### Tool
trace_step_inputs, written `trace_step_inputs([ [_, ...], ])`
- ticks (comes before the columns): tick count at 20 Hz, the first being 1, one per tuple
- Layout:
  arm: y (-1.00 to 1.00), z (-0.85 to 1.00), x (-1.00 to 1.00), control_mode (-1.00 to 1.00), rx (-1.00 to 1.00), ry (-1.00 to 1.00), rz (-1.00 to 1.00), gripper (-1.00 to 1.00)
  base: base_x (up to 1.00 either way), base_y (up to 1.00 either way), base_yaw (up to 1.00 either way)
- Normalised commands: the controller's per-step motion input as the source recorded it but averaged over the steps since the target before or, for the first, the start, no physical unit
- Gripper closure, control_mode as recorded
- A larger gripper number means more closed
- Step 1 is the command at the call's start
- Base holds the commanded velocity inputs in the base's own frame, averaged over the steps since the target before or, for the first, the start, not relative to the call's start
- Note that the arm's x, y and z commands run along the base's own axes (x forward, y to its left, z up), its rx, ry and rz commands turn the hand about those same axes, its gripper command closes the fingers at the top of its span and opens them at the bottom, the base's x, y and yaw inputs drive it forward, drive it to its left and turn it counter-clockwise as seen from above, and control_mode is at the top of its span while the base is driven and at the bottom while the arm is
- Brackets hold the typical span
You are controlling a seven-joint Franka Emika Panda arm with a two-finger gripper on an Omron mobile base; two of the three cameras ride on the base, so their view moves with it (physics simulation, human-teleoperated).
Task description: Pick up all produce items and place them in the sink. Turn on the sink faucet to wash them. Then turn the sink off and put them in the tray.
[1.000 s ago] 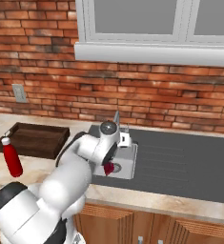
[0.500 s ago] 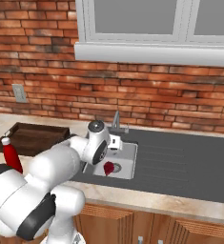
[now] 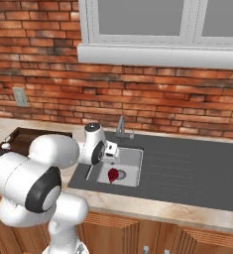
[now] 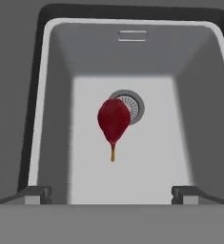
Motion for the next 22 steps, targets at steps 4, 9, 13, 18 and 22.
trace_step_inputs([
  [4, 0.0, -0.27, 0.06, -1.0, 0.0, 0.06, -0.06, -1.0, 0.0, 0.0, 0.0],
  [9, 0.0, -0.31, 0.17, -1.0, 0.0, 0.04, -0.04, -1.0, 0.0, 0.0, 0.0],
  [13, 0.0, -0.33, 0.28, -1.0, 0.0, 0.0, -0.01, -1.0, 0.0, 0.0, 0.0],
  [18, 0.0, -0.28, 0.34, -1.0, 0.0, 0.0, 0.0, -1.0, 0.0, 0.0, 0.0],
  [22, 0.0, -0.27, 0.25, -1.0, 0.0, 0.0, 0.0, -1.0, 0.0, 0.0, 0.0],
])
